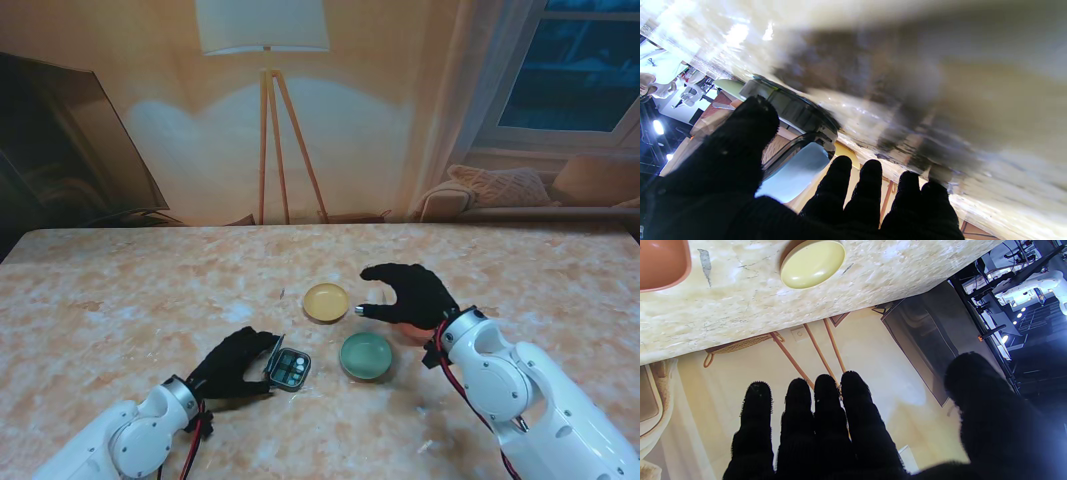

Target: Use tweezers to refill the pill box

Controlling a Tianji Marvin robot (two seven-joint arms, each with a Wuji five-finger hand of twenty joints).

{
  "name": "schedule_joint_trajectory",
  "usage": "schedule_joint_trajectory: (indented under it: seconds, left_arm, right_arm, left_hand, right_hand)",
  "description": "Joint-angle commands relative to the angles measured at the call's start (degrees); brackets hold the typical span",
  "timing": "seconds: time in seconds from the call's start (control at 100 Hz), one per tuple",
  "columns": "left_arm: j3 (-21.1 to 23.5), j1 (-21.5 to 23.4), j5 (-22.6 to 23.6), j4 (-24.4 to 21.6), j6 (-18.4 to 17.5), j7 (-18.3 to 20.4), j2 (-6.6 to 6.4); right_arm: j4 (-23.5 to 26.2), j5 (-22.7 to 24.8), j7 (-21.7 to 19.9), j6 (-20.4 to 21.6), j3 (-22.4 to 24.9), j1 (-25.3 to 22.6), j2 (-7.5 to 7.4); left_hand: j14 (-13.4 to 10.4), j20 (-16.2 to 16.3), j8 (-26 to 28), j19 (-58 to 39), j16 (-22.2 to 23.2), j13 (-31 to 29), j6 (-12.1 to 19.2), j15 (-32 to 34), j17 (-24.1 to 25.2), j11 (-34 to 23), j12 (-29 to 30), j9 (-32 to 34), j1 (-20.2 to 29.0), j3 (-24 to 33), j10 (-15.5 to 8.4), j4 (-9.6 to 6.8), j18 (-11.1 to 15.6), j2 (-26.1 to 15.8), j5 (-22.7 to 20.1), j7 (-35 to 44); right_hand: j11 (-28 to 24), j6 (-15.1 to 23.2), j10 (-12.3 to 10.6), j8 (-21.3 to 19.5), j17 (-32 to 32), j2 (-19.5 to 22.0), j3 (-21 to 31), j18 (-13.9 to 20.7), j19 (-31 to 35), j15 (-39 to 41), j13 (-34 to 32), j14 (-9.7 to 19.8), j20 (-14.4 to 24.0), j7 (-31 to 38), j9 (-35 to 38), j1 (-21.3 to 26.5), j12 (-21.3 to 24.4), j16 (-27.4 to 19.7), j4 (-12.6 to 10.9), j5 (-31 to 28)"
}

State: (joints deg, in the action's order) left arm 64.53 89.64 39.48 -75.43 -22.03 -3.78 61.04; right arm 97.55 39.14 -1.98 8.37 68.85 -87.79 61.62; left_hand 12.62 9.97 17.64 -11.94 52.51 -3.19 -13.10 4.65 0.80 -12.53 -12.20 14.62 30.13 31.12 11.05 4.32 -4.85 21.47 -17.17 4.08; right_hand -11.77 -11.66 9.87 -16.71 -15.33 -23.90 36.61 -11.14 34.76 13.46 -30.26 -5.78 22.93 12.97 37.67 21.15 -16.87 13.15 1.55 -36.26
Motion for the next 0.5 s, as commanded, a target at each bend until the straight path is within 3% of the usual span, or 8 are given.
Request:
schedule_joint_trajectory:
  seconds: [0.0,0.17,0.49]
  left_arm:
    - [-1.1,1.2,0.4,1.7,0.2,1.9,0.22]
    - [-1.7,0.8,0.8,2.1,0.4,1.7,0.19]
    - [-1.8,0.9,1.0,1.6,0.9,2.6,-0.02]
  right_arm:
    - [0.6,-0.3,-0.6,0.1,-0.8,-0.1,0.68]
    - [0.2,-2.4,1.0,-0.6,-3.1,0.6,1.26]
    - [-1.3,-4.1,3.4,-0.9,-8.0,3.0,2.06]
  left_hand:
    - [0.3,3.7,1.0,-12.2,1.0,-4.6,0.9,3.7,-6.5,-0.2,-0.4,0.8,0.2,1.5,-1.3,1.0,2.8,1.4,-1.1,0.4]
    - [0.0,3.9,1.8,-12.7,1.0,-5.1,1.2,3.8,-6.8,-0.6,-0.7,1.3,2.0,1.9,-1.5,0.89,2.9,1.5,-1.5,0.7]
    - [-0.5,4.4,3.1,-13.8,1.2,-6.6,2.0,4.1,-7.9,-1.7,-1.4,2.7,4.9,2.3,-2.4,0.68,3.4,1.6,-2.8,1.7]
  right_hand:
    - [-1.3,0.8,1.0,-1.0,-0.5,2.4,-0.4,1.1,2.4,1.3,-1.4,-0.3,1.9,1.1,2.0,1.4,-1.5,2.0,1.3,-1.7]
    - [-4.4,2.6,1.3,-3.5,-2.3,6.0,-4.8,1.8,8.3,5.7,-5.7,-1.7,3.8,5.2,7.5,5.2,-4.0,4.8,0.4,-7.5]
    - [-9.9,4.5,2.0,-7.1,-3.7,7.3,-5.6,3.3,16.5,14.9,-7.2,-3.5,4.6,9.9,10.9,6.9,-7.6,9.2,-0.2,-12.4]
